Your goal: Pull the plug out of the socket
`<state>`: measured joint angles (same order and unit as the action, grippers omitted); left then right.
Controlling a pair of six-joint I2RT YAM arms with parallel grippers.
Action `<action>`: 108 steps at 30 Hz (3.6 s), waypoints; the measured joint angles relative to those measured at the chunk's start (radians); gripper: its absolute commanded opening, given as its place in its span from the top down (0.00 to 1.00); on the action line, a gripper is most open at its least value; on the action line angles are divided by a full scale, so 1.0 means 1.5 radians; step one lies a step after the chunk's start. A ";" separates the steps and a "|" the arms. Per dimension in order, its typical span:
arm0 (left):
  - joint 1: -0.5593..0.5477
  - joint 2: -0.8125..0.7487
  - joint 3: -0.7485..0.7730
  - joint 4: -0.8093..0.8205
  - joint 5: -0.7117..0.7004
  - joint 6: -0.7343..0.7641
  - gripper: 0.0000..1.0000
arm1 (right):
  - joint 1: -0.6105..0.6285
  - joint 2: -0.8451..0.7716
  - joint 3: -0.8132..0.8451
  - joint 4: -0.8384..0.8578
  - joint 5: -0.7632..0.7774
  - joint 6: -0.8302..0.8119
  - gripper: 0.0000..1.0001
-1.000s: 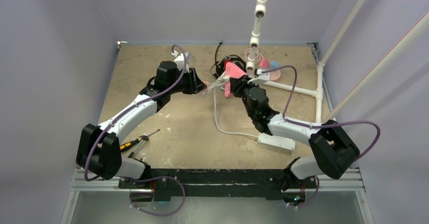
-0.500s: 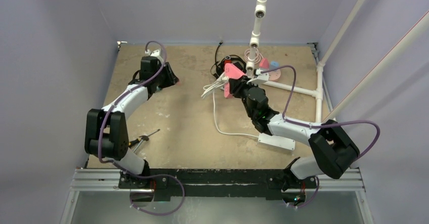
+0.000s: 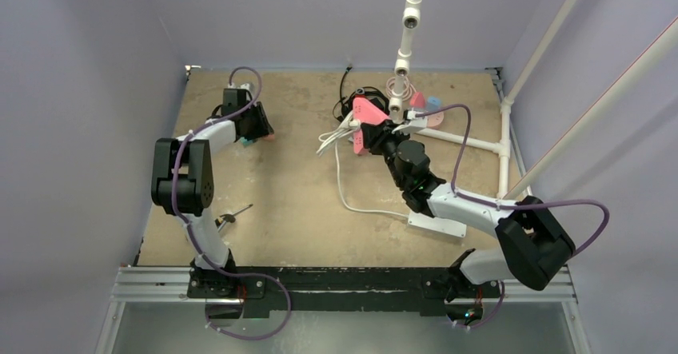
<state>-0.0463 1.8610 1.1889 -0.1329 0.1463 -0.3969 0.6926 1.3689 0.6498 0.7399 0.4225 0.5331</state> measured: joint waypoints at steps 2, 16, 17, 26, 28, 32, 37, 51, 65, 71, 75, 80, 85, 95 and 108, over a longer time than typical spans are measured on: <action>0.006 0.013 0.007 -0.005 0.008 -0.001 0.89 | 0.000 -0.003 -0.001 0.004 0.000 -0.002 1.00; 0.018 0.017 0.034 -0.037 -0.001 0.008 0.16 | 0.000 0.004 -0.001 0.012 -0.050 -0.003 1.00; 0.018 0.017 0.034 -0.039 -0.003 0.010 0.14 | 0.000 0.004 -0.001 0.013 -0.052 -0.003 1.00; -0.024 -0.113 0.033 -0.054 -0.012 0.053 0.12 | 0.000 -0.003 -0.001 0.021 -0.087 -0.016 1.00; -0.070 -0.180 0.023 -0.038 0.001 0.076 0.11 | 0.000 -0.010 -0.001 0.021 -0.108 -0.021 1.00; -0.187 -0.337 -0.030 0.012 0.058 0.136 0.11 | -0.001 -0.025 -0.001 0.021 -0.165 -0.040 1.00; -0.292 -0.460 -0.097 0.034 0.074 0.234 0.11 | -0.010 -0.026 0.012 0.011 -0.261 -0.064 1.00; -0.352 -0.462 -0.136 -0.041 0.021 0.322 0.11 | -0.030 -0.006 0.018 0.029 -0.437 -0.084 1.00; -0.365 -0.436 -0.134 -0.078 0.009 0.326 0.40 | -0.031 0.001 0.020 0.031 -0.458 -0.093 1.00; -0.366 -0.425 -0.130 -0.078 0.021 0.323 0.59 | -0.031 0.005 0.021 0.032 -0.455 -0.094 1.00; -0.377 -0.415 -0.130 -0.080 0.033 0.319 0.89 | -0.031 0.020 0.023 0.037 -0.449 -0.093 1.00; -0.391 -0.411 -0.130 -0.087 0.025 0.332 1.00 | -0.032 0.027 0.024 0.036 -0.445 -0.084 1.00; -0.425 -0.411 -0.134 -0.080 -0.053 0.340 1.00 | -0.030 0.045 0.037 0.027 -0.414 -0.061 1.00; -0.507 -0.409 -0.163 -0.056 -0.232 0.347 1.00 | -0.021 0.055 0.049 -0.006 -0.399 -0.047 1.00; -0.414 -0.403 -0.140 -0.053 -0.081 0.305 1.00 | -0.026 0.034 0.041 0.021 -0.419 -0.126 1.00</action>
<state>-0.6678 1.2568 0.9783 -0.2119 0.0250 0.0601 0.6533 1.4204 0.7120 0.7719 -0.2066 0.3443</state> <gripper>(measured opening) 0.190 0.372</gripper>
